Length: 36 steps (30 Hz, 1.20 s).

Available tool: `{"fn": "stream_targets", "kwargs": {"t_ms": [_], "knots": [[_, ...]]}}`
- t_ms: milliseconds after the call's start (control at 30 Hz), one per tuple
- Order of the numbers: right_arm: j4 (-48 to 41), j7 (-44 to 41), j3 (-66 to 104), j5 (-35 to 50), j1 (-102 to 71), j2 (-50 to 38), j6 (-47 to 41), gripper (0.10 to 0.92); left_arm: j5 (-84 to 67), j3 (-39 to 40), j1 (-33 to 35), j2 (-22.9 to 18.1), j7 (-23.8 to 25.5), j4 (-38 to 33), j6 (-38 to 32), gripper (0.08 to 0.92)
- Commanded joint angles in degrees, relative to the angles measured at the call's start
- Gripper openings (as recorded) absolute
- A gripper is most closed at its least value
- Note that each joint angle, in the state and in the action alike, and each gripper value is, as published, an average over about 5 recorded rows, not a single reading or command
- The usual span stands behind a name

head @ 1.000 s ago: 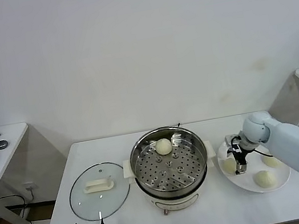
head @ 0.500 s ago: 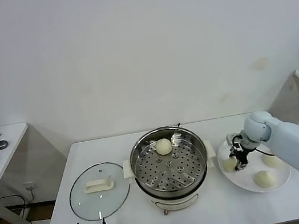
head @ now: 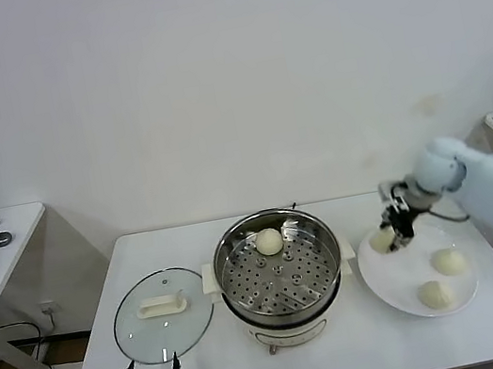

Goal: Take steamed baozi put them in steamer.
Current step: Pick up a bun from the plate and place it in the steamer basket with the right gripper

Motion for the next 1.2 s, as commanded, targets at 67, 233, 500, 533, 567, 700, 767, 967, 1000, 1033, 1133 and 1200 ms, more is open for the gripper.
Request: {"fn": "stream_targets", "kwargs": {"t_ms": [67,233,500,533,567,700,767,967,1000,1033,1133,1200], "knots": [[7.57,-2.32,-22.27,21.73,32.76,7.03,-11.20,0.503,1.14,0.67,-1.07,0.63,-0.10,-0.76,0.02,0.823],[5.91,-1.55,-24.43,27.60,36.22,17.71,-15.18,0.501,1.29,0.78,-0.68,0.58,-0.10,-2.55,0.15,0.823],[-1.53,1.13,-26.54,29.47,31.52,34.12,-17.09,0.501,1.43,1.42,0.48,0.28,-0.44,-4.65,0.01,0.823],[-2.45,1.37,-26.84,29.41,30.91,35.48,-17.10,0.501,1.43,1.48,0.60,0.22,-0.50,-4.83,-0.01,0.823],[-3.31,1.67,-27.28,29.35,30.32,36.74,-17.11,0.501,1.41,1.54,0.70,0.17,-0.55,-5.01,-0.03,0.823],[-5.49,2.53,-29.44,28.64,28.03,40.36,-17.09,0.501,1.31,1.74,0.96,-0.16,-0.69,-5.66,-0.06,0.823],[-6.71,2.78,-29.98,27.53,26.42,41.68,-17.09,0.501,1.26,1.84,1.00,-0.27,-0.70,-5.81,-0.06,0.823],[-12.71,4.09,-30.13,23.03,20.87,45.87,-17.09,0.501,1.29,2.38,1.28,-0.20,-0.92,-6.37,-0.15,0.823],[-13.79,4.38,-30.06,22.34,19.90,46.52,-17.09,0.501,1.29,2.48,1.36,-0.22,-0.94,-6.45,-0.16,0.823],[-14.87,4.58,-29.94,21.75,19.04,47.17,-17.09,0.501,1.28,2.57,1.41,-0.25,-0.95,-6.49,-0.17,0.823],[-17.29,4.87,-29.64,20.44,17.03,48.54,-17.08,0.501,1.27,2.66,1.39,-0.33,-0.94,-6.47,-0.17,0.823],[-17.93,4.73,-29.45,20.01,16.20,48.86,-17.07,0.501,1.23,2.66,1.36,-0.26,-0.91,-6.45,-0.16,0.823]]}}
